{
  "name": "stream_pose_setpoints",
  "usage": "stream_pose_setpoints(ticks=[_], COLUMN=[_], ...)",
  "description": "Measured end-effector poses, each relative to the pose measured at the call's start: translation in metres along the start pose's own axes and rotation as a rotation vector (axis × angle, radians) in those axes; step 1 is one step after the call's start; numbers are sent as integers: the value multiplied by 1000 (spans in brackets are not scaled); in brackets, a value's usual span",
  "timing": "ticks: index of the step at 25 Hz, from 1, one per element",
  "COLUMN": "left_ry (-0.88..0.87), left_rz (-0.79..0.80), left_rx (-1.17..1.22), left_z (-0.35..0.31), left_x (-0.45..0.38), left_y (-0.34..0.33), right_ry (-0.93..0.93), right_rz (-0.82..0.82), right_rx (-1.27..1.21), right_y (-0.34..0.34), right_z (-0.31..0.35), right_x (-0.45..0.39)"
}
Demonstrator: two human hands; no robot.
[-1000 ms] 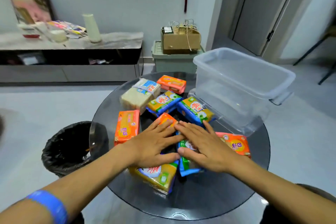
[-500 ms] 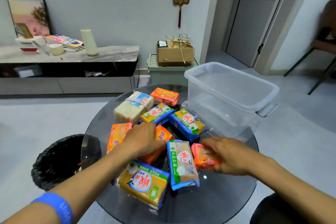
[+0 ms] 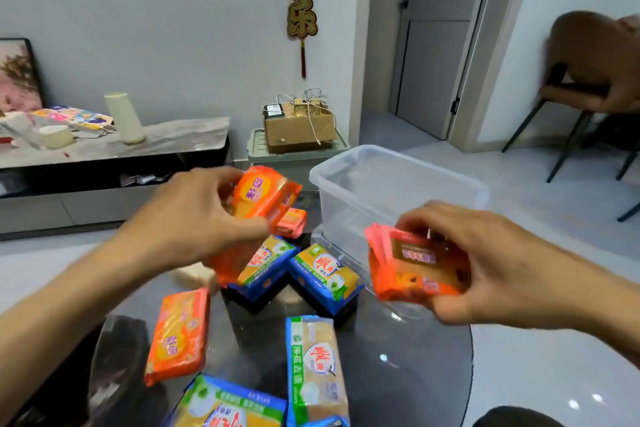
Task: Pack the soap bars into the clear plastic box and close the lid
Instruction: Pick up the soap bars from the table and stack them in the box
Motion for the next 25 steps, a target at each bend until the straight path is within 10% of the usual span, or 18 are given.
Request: stream_pose_setpoints(ticks=[3, 9, 13, 25], left_ry=[-71, 10, 53, -73], left_rz=[34, 313, 684, 940], left_rx=[90, 105, 24, -189], left_z=[-54, -142, -155, -150], left_x=[-78, -205, -230, -218], left_y=[25, -73, -158, -222], right_ry=[80, -13, -74, -312], right_rz=[-64, 323, 575, 916], right_rx=[133, 553, 559, 266], right_y=[67, 77, 36, -41], right_z=[-16, -95, -144, -161], right_x=[-43, -129, -145, -138])
Point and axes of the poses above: each hand's wrist, its own x-axis away from the middle knuckle, its own y-axis out of the back of the hand, z = x × y, the point moved 1 cm from there along -x, towards the middle knuckle, and after that the axes turned 9 degrees about -x, right-handed, at the moved point
